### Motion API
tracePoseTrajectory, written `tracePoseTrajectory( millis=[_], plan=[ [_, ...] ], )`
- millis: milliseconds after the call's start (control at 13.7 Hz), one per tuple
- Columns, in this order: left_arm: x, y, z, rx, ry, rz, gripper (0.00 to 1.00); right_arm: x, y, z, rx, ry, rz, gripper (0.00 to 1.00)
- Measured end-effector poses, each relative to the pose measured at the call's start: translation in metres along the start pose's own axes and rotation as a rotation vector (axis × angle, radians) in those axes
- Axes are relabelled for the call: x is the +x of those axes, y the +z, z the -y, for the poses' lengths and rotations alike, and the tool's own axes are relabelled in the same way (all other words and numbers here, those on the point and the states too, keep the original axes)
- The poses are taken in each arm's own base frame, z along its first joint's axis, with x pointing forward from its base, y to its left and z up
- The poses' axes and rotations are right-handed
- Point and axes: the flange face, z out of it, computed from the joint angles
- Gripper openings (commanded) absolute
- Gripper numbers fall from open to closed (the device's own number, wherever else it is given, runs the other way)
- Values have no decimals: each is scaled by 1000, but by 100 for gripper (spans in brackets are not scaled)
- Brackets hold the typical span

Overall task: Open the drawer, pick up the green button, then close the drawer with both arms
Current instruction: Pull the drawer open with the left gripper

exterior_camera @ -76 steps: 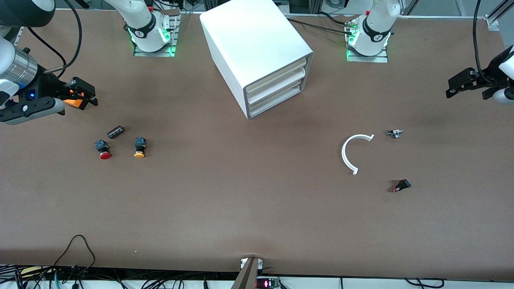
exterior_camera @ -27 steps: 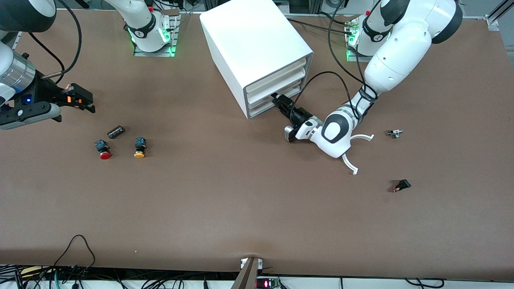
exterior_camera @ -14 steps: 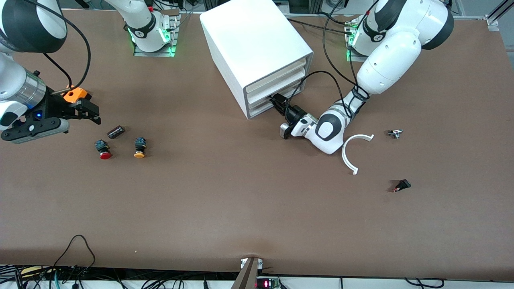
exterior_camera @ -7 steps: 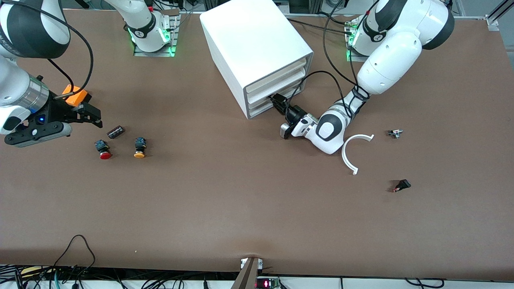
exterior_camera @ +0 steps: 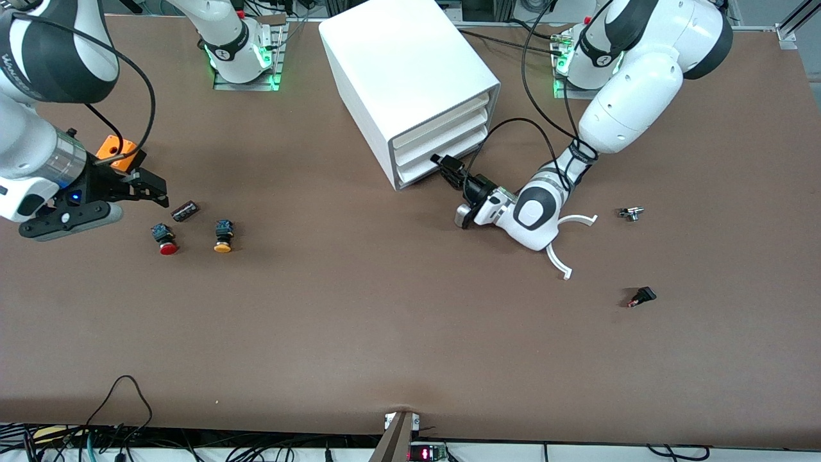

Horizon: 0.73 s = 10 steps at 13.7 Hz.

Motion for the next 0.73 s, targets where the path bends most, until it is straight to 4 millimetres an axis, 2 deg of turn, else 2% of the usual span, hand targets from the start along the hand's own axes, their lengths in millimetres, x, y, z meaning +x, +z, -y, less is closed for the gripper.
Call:
tracePoseTrajectory(
  millis=[291,510,728],
  plan=[
    [4,-37,-4,9,-1,-62,10,-1,20,3,17,-4,77,100],
    [12,-62,-11,20,-11,-102,10,-1,23,8,20,-13,90,99],
    [18,-78,-18,30,-13,-126,13,3,24,30,21,-50,98,100]
  ],
)
